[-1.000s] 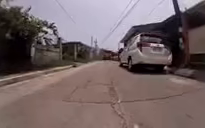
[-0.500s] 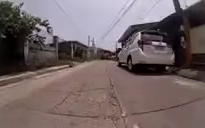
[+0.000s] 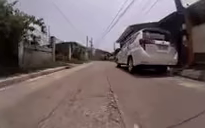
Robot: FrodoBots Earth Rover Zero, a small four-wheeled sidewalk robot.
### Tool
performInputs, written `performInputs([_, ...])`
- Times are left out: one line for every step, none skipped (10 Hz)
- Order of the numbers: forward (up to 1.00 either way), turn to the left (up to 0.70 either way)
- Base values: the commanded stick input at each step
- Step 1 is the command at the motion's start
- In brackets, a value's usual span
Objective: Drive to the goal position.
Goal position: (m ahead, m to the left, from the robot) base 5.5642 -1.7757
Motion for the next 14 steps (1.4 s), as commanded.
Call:
performInputs([0.70, 0.00])
performInputs([0.70, 0.00])
performInputs([0.70, 0.00])
performInputs([0.70, 0.00])
performInputs([0.70, 0.00])
performInputs([0.70, 0.00])
performInputs([0.70, 0.00])
performInputs([0.70, 0.00])
performInputs([0.70, 0.00])
performInputs([0.70, 0.00])
performInputs([0.70, 0.00])
performInputs([0.70, 0.00])
performInputs([0.70, 0.00])
performInputs([0.70, 0.00])
